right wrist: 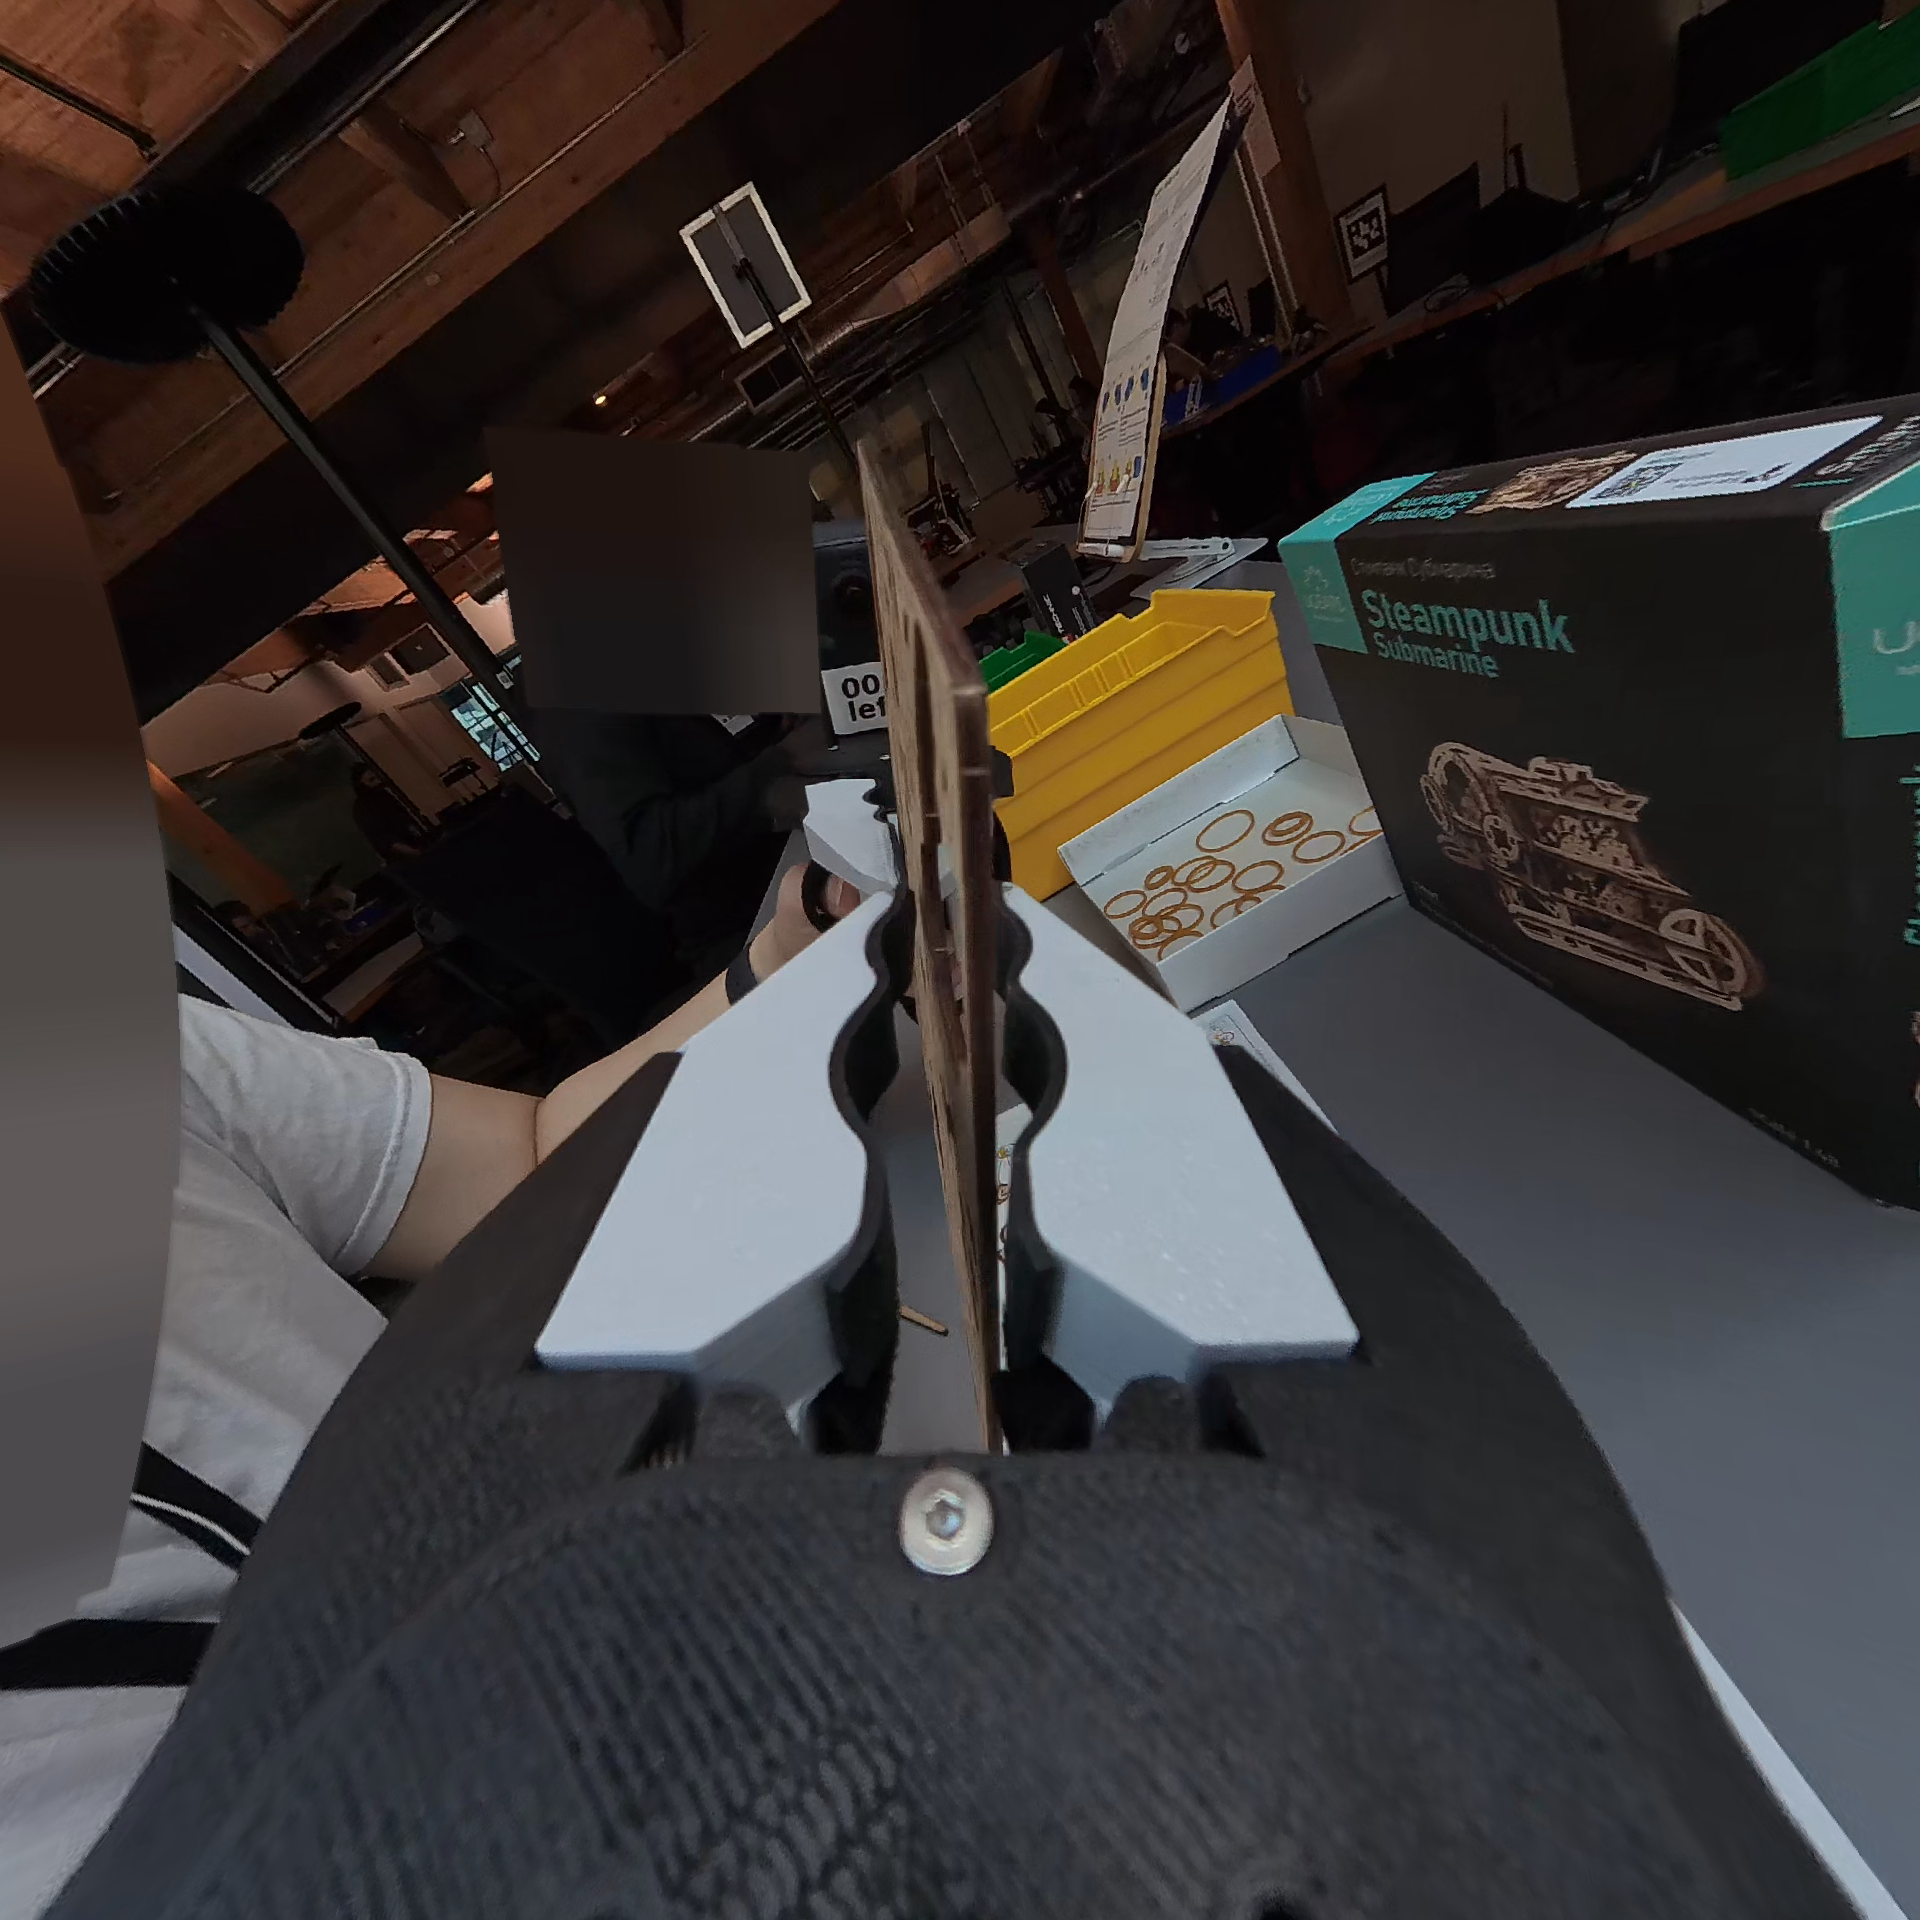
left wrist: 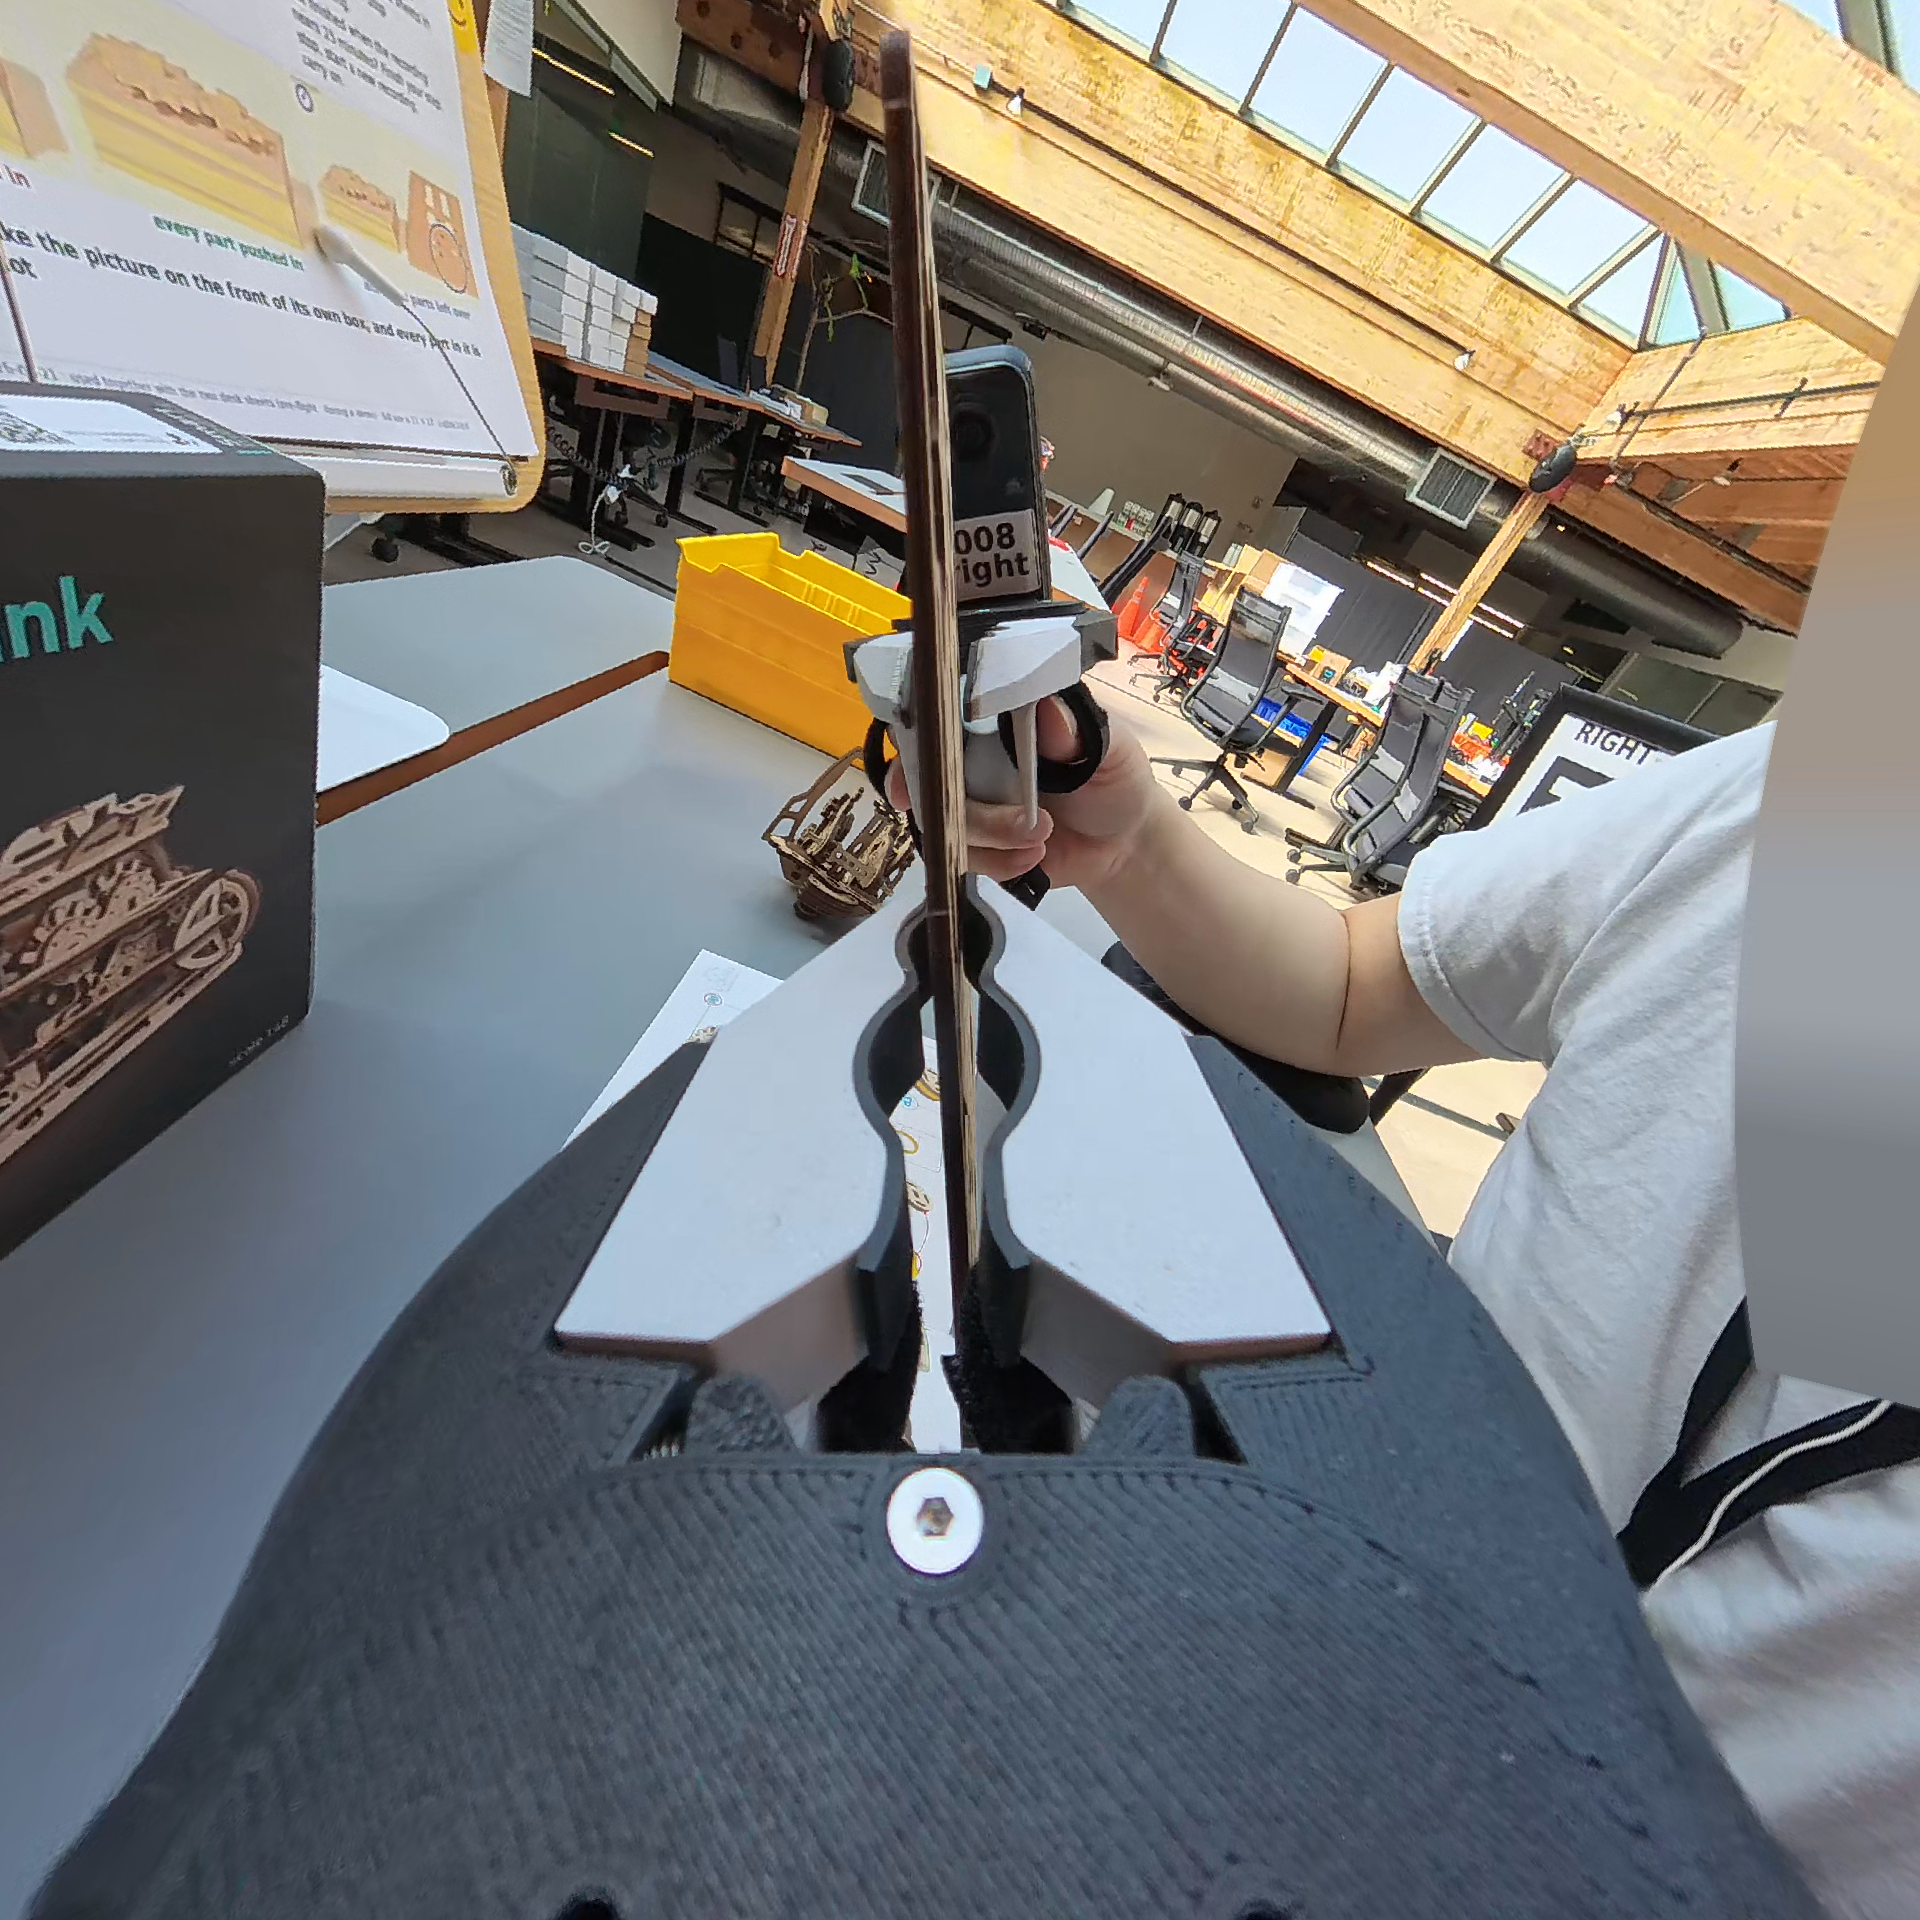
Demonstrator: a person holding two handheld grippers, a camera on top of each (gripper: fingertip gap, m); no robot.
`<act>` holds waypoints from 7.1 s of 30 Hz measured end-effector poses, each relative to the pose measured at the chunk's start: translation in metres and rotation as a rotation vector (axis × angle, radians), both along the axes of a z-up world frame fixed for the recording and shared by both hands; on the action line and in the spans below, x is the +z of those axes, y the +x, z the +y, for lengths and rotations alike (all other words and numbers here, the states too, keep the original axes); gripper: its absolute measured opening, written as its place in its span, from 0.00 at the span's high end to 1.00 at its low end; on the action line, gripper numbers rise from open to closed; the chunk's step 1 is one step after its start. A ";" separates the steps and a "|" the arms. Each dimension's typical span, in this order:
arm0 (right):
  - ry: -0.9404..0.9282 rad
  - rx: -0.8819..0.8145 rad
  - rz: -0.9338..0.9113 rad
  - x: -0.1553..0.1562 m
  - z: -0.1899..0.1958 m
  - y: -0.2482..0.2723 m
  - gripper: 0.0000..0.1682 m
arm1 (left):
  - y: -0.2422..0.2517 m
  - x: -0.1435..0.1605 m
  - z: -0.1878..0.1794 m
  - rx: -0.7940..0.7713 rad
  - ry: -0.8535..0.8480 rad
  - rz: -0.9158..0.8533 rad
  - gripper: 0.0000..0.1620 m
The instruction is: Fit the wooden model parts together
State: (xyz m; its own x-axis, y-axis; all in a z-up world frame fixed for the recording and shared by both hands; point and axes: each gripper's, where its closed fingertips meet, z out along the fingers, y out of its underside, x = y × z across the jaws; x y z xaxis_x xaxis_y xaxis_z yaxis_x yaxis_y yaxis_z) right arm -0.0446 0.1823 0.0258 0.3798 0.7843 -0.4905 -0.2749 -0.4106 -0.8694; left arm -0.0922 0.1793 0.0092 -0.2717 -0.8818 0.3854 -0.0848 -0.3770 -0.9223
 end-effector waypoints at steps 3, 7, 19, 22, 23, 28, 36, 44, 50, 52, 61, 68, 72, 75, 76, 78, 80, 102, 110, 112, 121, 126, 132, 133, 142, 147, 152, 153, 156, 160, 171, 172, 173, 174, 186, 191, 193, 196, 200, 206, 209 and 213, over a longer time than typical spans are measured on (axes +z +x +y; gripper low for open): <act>0.002 -0.013 -0.014 -0.002 0.002 0.002 0.91 | -0.001 0.001 0.003 0.010 -0.021 -0.005 1.00; -0.012 -0.016 -0.035 -0.010 0.005 0.002 0.90 | -0.005 0.006 0.011 0.034 -0.064 -0.035 1.00; -0.061 0.080 0.058 -0.012 -0.001 0.002 0.99 | -0.004 0.013 0.020 0.057 -0.183 -0.097 1.00; -0.067 0.089 0.083 -0.009 -0.002 0.004 0.99 | -0.006 0.015 0.019 0.046 -0.176 -0.103 0.99; -0.069 0.087 0.094 -0.007 -0.002 0.006 0.99 | -0.008 0.017 0.022 0.054 -0.181 -0.116 0.98; -0.078 0.077 0.177 0.002 0.000 0.019 0.99 | -0.023 0.025 0.031 0.073 -0.191 -0.161 0.97; -0.062 0.055 0.203 0.011 0.001 0.031 0.99 | -0.032 0.031 0.030 0.052 -0.163 -0.192 0.98; -0.053 0.049 0.216 0.013 0.001 0.033 0.99 | -0.028 0.026 0.023 0.025 -0.144 -0.163 0.97; -0.045 0.052 0.206 0.013 0.000 0.030 0.99 | -0.029 0.025 0.027 0.042 -0.143 -0.161 0.97; -0.042 0.053 0.202 0.013 0.000 0.030 0.99 | -0.029 0.025 0.028 0.052 -0.141 -0.159 0.97; -0.045 0.061 0.187 0.010 0.000 0.024 0.99 | -0.024 0.021 0.023 0.040 -0.111 -0.133 0.96; -0.043 0.076 0.165 0.006 -0.002 0.015 0.99 | -0.018 0.019 0.019 0.033 -0.101 -0.120 0.97; -0.044 0.089 0.166 0.005 -0.003 0.009 0.99 | -0.016 0.020 0.014 0.015 -0.096 -0.119 0.97; -0.047 0.101 0.157 0.002 -0.004 0.004 0.99 | -0.013 0.020 0.011 0.006 -0.092 -0.118 0.97; -0.048 0.105 0.153 0.001 -0.005 0.002 0.99 | -0.013 0.021 0.010 0.004 -0.092 -0.119 0.97; -0.051 0.114 0.150 0.000 -0.005 -0.002 0.99 | -0.013 0.022 0.010 0.006 -0.090 -0.122 0.97; -0.053 0.122 0.142 -0.002 -0.006 -0.005 0.99 | -0.015 0.024 0.012 0.016 -0.087 -0.129 0.97; -0.086 0.241 0.039 -0.030 -0.020 -0.045 0.99 | -0.039 0.043 0.027 0.101 -0.030 -0.170 0.96; -0.095 0.245 0.040 -0.033 -0.019 -0.045 0.99 | -0.038 0.041 0.029 0.094 -0.059 -0.168 0.99; -0.100 0.253 0.023 -0.036 -0.020 -0.044 0.99 | -0.038 0.039 0.026 0.071 -0.071 -0.147 1.00; -0.064 0.186 -0.023 -0.017 -0.013 -0.011 0.83 | -0.025 0.023 0.012 0.010 -0.071 -0.015 1.00; 0.052 0.048 -0.181 -0.008 -0.007 0.006 0.78 | -0.016 0.018 0.006 0.008 -0.069 0.027 1.00; 0.104 0.040 -0.274 -0.010 -0.010 -0.003 0.78 | -0.012 0.017 0.007 0.018 -0.087 0.037 1.00; 0.106 0.035 -0.275 -0.010 -0.009 -0.004 0.80 | -0.012 0.017 0.007 0.018 -0.089 0.037 1.00; 0.076 0.058 -0.191 -0.006 -0.009 -0.005 0.83 | -0.011 0.018 0.006 0.012 -0.108 0.038 1.00; 0.070 0.062 -0.133 0.002 -0.010 0.000 0.84 | -0.011 0.021 0.008 0.024 -0.163 0.042 1.00; 0.062 0.067 -0.097 0.007 -0.011 0.002 0.85 | -0.010 0.026 0.008 0.023 -0.228 0.033 1.00; 0.063 0.068 -0.098 0.007 -0.011 0.002 0.85 | -0.010 0.027 0.008 0.022 -0.230 0.033 1.00; 0.060 0.074 -0.100 0.006 -0.011 0.001 0.85 | -0.010 0.027 0.007 0.022 -0.234 0.036 1.00; 0.055 0.082 -0.103 0.004 -0.011 -0.001 0.85 | -0.011 0.029 0.009 0.025 -0.258 0.027 1.00; 0.055 0.078 -0.104 0.004 -0.011 0.001 0.85 | -0.011 0.026 0.012 0.038 -0.251 0.038 1.00; 0.055 0.078 -0.105 0.004 -0.011 0.001 0.85 | -0.011 0.025 0.012 0.040 -0.246 0.043 1.00; 0.056 0.076 -0.106 0.004 -0.010 0.001 0.85 | -0.010 0.023 0.012 0.040 -0.238 0.051 1.00; 0.057 0.067 -0.112 0.004 -0.009 0.002 0.84 | -0.009 0.021 0.011 0.041 -0.231 0.059 1.00; 0.320 -0.165 -0.593 0.021 -0.016 0.007 0.64 | 0.012 0.021 -0.021 0.000 -0.022 0.107 1.00; 0.374 -0.129 -0.793 0.009 -0.026 -0.009 0.67 | 0.024 0.019 -0.037 -0.012 0.068 0.141 1.00; 0.386 -0.104 -0.820 0.005 -0.030 -0.015 0.71 | 0.026 0.018 -0.043 -0.021 0.104 0.156 1.00; 0.360 0.004 -0.858 -0.008 -0.041 -0.023 0.87 | 0.028 0.016 -0.050 -0.029 0.176 0.180 1.00; 0.338 0.034 -0.870 -0.014 -0.044 -0.024 0.90 | 0.029 0.012 -0.052 -0.026 0.230 0.208 1.00; 0.337 0.041 -0.877 -0.015 -0.045 -0.025 0.91 | 0.029 0.011 -0.054 -0.023 0.272 0.209 1.00; 0.339 0.039 -0.902 -0.015 -0.046 -0.023 0.92 | 0.031 0.012 -0.055 -0.008 0.318 0.200 0.99; 0.368 0.009 -0.973 -0.009 -0.050 -0.014 0.93 | 0.040 0.019 -0.059 0.015 0.350 0.120 0.99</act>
State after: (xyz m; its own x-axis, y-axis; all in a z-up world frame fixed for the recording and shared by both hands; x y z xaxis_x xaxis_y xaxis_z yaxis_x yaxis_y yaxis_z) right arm -0.0588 0.1325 0.0171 0.4764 0.8283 0.2949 0.6142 -0.0735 -0.7857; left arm -0.0523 0.1206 0.0284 -0.2289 -0.9694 0.0884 -0.1970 -0.0428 -0.9795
